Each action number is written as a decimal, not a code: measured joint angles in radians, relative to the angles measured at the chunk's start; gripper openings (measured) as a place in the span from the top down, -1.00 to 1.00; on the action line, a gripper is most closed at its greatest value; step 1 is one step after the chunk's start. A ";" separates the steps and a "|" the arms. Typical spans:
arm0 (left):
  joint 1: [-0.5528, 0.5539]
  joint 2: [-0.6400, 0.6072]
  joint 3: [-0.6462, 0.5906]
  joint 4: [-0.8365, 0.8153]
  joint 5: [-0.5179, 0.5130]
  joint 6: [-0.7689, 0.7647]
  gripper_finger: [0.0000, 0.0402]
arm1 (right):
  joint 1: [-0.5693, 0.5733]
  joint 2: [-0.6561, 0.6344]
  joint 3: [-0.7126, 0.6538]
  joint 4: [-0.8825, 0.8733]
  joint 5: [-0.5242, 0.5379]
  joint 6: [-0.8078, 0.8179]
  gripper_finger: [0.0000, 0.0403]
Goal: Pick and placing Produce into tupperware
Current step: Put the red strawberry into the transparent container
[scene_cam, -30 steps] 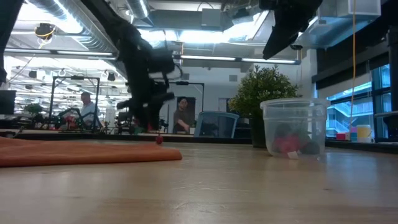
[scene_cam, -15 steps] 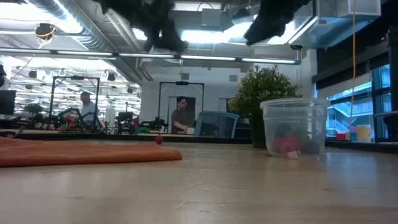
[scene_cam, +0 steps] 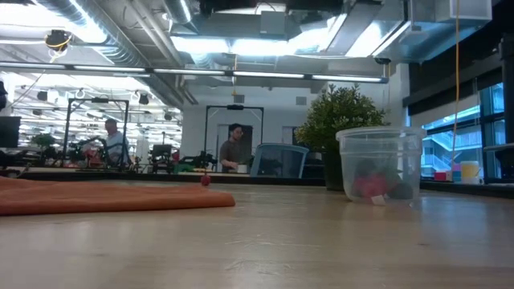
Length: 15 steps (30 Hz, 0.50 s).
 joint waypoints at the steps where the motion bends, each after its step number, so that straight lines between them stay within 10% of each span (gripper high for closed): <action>1: -0.011 0.000 0.000 0.007 -0.009 0.009 0.34 | 0.000 0.000 0.000 0.008 0.000 0.001 -0.07; 15: -0.054 0.019 0.000 0.121 -0.097 0.273 0.34 | -0.001 0.000 0.000 0.238 -0.157 0.178 -0.07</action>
